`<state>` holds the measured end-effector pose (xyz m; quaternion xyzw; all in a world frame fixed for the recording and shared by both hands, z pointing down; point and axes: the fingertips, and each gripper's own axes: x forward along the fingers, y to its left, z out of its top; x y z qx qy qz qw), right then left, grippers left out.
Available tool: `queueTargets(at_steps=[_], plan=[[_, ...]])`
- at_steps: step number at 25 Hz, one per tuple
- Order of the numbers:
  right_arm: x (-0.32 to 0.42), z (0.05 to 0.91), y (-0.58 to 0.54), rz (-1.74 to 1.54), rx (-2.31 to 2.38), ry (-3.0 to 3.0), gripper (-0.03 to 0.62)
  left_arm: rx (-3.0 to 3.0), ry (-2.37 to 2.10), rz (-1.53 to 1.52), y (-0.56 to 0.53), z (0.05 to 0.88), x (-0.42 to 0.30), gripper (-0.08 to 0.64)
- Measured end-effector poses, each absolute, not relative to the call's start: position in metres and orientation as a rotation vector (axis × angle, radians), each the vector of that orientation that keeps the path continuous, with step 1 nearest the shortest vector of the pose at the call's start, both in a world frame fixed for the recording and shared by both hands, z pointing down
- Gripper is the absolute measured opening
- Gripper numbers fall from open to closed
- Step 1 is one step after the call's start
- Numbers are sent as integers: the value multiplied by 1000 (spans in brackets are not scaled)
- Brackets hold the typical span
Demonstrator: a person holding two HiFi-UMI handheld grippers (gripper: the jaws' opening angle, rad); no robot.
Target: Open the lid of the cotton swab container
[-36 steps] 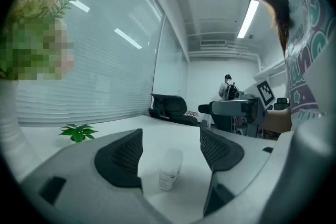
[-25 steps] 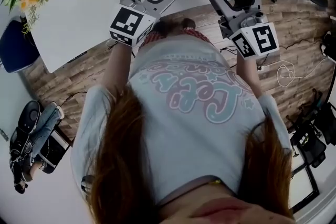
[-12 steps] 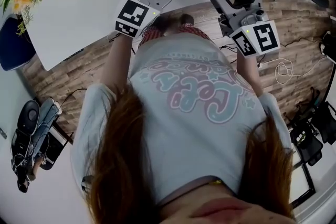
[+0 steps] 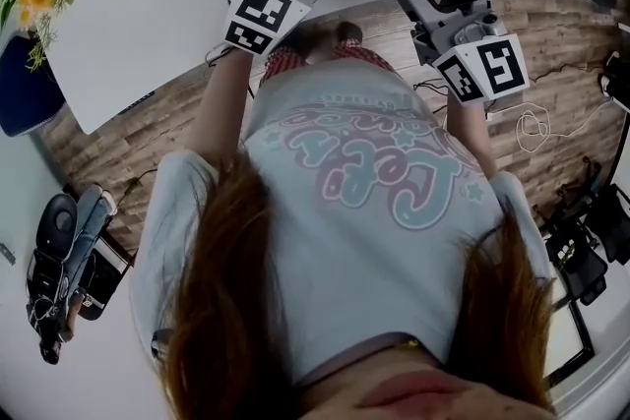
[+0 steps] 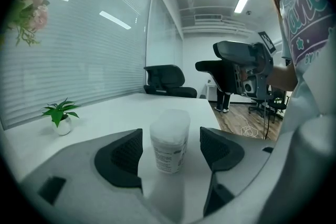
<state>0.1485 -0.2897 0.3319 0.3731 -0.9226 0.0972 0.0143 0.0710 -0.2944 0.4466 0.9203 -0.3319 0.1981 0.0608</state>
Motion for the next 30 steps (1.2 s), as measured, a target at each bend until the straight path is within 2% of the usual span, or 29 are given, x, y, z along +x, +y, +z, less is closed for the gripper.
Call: queueTargets(at_steps=[21, 28, 30], plan=[[157, 336, -286, 322, 1203, -2848, 357, 2814, -871, 751, -307, 466, 89, 321], [162, 337, -284, 329, 1213, -2841, 357, 2811, -868, 794, -308, 470, 92, 244], [163, 336, -283, 330, 1213, -2841, 357, 2809, -867, 795, -309, 469, 93, 241]])
